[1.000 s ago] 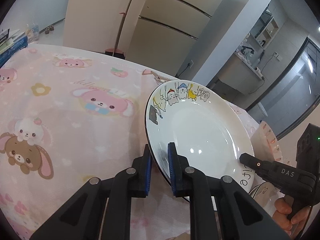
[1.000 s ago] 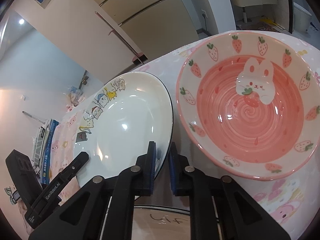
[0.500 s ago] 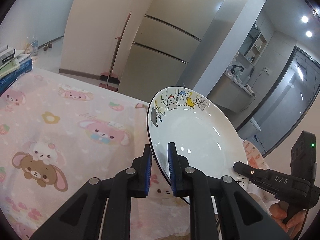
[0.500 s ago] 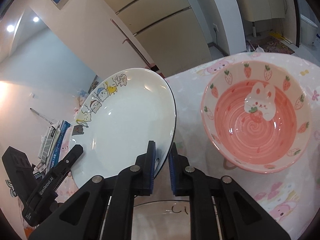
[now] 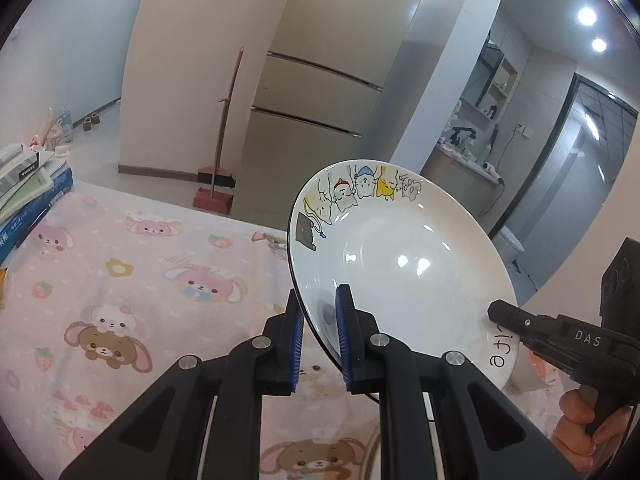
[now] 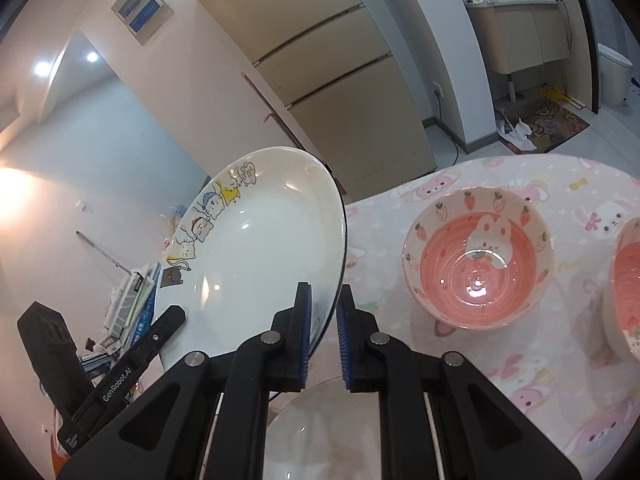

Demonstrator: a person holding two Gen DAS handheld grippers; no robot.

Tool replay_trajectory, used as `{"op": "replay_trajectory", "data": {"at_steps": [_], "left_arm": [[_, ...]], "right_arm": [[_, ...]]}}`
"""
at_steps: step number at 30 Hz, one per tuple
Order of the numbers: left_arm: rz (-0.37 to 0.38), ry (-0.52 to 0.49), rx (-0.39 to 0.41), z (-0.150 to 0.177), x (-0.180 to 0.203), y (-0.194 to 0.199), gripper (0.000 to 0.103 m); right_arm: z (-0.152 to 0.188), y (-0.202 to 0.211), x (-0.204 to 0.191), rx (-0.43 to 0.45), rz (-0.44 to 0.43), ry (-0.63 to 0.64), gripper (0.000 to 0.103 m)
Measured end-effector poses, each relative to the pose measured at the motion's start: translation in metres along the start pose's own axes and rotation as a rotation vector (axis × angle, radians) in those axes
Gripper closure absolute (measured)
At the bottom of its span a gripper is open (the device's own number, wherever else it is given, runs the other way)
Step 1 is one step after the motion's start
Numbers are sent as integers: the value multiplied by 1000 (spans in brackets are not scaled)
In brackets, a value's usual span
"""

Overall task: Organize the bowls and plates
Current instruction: 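Lift the cartoon-rim plate with both tools and carry it toward the stack, then lower the cartoon-rim plate with both tools onto the plate stack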

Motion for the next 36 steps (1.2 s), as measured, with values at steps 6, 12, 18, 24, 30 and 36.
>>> {"op": "replay_trajectory", "data": {"at_steps": [6, 12, 18, 24, 30, 36], "left_arm": [[47, -21, 66, -16, 26, 34, 86], [61, -56, 92, -15, 51, 73, 86], [65, -110, 65, 15, 65, 96, 85], [67, -114, 3, 54, 69, 105, 84], [65, -120, -51, 90, 71, 110, 84], [82, -138, -105, 118, 72, 108, 83]], "right_arm": [[-2, 34, -7, 31, 21, 27, 91], [1, 72, -5, 53, 7, 34, 91], [19, 105, 2, 72, 24, 54, 91], [45, 123, 20, 44, 35, 35, 91], [75, 132, 38, 6, 63, 26, 91], [99, 135, 58, -32, 83, 8, 91]]}}
Point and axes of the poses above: each gripper's, at about its wrist camera, not at the fingertips, and y roughly against the way its jaws point, x to its right, z to its underside, the point moved 7 cm from there along -y, roughly the way its jaws point, and after that the axes turned 11 degrees about x, right-handed, at the moved point
